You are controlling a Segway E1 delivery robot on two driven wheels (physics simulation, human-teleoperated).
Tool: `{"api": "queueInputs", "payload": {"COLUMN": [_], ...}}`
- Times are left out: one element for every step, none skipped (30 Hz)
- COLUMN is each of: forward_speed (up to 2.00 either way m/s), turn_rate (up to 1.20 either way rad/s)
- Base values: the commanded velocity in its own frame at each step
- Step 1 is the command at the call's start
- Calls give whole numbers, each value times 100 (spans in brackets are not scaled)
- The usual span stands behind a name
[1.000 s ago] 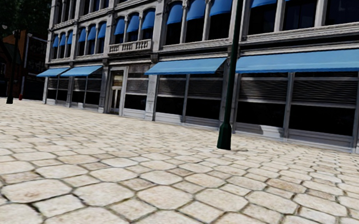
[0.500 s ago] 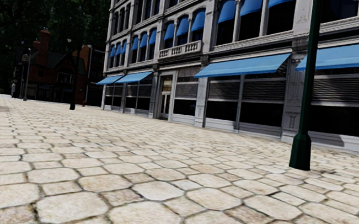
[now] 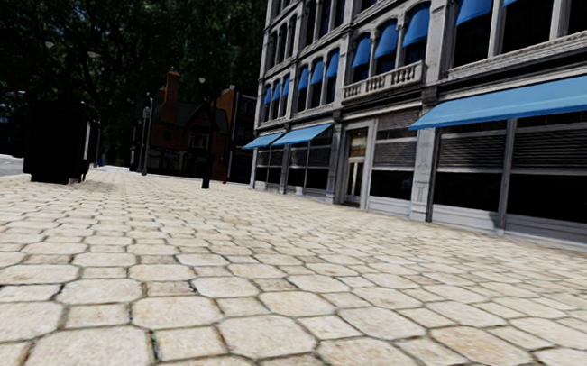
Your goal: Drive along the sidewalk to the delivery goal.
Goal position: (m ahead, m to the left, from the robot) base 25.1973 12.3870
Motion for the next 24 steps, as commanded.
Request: {"api": "queueInputs", "payload": {"forward_speed": [196, 196, 196, 196, 196, 196, 196, 196, 196, 196, 196, 196, 196, 196, 196, 196, 196, 196, 196, 196, 196, 196, 196, 196], "turn_rate": [58, 58, 58, 58, 58, 58, 58, 58, 58, 58, 58, 58, 58, 58, 58, 58, 58, 58, 58, 58, 58, 58, 58, 58]}}
